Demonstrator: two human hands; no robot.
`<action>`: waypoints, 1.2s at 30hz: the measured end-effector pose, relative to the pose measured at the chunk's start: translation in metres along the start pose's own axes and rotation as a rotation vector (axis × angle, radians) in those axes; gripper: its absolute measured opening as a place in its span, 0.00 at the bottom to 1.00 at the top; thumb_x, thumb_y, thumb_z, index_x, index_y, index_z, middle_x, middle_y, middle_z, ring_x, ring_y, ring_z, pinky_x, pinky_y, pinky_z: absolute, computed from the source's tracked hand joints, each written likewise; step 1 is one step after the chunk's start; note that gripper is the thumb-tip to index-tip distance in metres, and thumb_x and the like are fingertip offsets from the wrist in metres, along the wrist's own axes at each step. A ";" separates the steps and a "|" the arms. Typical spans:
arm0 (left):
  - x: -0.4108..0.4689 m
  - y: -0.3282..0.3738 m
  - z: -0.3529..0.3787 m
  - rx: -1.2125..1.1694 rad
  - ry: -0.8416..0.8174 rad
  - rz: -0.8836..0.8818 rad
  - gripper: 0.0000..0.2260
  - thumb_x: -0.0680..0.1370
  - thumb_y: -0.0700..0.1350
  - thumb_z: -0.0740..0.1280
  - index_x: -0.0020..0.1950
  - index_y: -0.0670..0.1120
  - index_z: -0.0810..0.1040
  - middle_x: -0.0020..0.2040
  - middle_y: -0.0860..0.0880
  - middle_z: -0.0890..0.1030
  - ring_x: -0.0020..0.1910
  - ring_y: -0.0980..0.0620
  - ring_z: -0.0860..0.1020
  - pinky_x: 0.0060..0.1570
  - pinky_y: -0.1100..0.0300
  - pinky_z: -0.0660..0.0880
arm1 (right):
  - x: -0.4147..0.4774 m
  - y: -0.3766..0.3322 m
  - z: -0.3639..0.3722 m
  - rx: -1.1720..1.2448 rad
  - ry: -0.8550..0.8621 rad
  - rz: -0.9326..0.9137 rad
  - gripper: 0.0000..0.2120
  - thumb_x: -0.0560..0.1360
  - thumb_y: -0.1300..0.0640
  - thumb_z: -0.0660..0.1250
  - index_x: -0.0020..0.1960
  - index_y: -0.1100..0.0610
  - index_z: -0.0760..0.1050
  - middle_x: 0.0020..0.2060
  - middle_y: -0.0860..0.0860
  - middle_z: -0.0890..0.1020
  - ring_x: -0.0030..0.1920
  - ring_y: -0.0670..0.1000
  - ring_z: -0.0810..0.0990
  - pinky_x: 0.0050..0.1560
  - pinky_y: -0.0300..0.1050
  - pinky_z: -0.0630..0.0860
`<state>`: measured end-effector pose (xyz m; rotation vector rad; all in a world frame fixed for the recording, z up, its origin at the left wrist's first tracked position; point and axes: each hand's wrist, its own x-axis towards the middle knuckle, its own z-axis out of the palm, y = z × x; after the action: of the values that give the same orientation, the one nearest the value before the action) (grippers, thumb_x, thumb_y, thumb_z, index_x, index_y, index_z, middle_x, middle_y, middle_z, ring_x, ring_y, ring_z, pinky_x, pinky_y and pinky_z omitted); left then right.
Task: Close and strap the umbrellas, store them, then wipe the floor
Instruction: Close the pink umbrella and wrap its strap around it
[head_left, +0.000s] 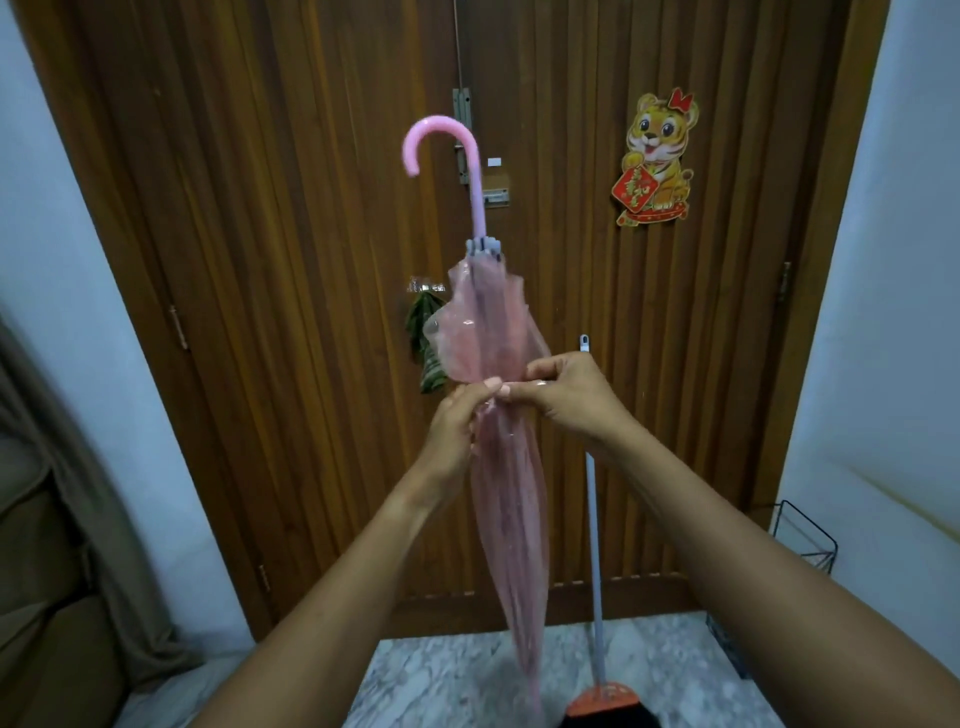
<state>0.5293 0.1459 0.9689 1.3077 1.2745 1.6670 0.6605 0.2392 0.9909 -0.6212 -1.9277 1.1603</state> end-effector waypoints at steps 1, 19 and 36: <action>-0.002 -0.002 0.005 -0.016 -0.013 0.035 0.19 0.79 0.58 0.64 0.58 0.45 0.83 0.53 0.45 0.84 0.58 0.45 0.81 0.55 0.51 0.77 | -0.003 -0.001 0.008 -0.084 0.072 -0.071 0.07 0.71 0.58 0.78 0.45 0.62 0.85 0.40 0.55 0.87 0.42 0.47 0.86 0.47 0.43 0.82; -0.001 0.019 0.010 -0.835 0.110 -0.006 0.28 0.79 0.54 0.66 0.69 0.34 0.68 0.44 0.38 0.79 0.44 0.43 0.80 0.48 0.50 0.80 | -0.035 -0.005 0.033 -0.068 0.382 -0.298 0.03 0.73 0.55 0.76 0.47 0.50 0.86 0.54 0.41 0.79 0.57 0.42 0.78 0.55 0.37 0.79; 0.002 0.040 0.012 -0.116 0.388 -0.059 0.19 0.67 0.49 0.81 0.54 0.48 0.81 0.48 0.47 0.87 0.45 0.50 0.86 0.45 0.57 0.83 | -0.047 -0.003 0.052 -0.133 0.445 -0.465 0.08 0.75 0.61 0.73 0.53 0.56 0.86 0.45 0.47 0.88 0.47 0.39 0.85 0.50 0.37 0.82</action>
<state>0.5425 0.1389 1.0078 0.8961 1.3923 1.9845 0.6441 0.1773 0.9622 -0.4220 -1.6481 0.5506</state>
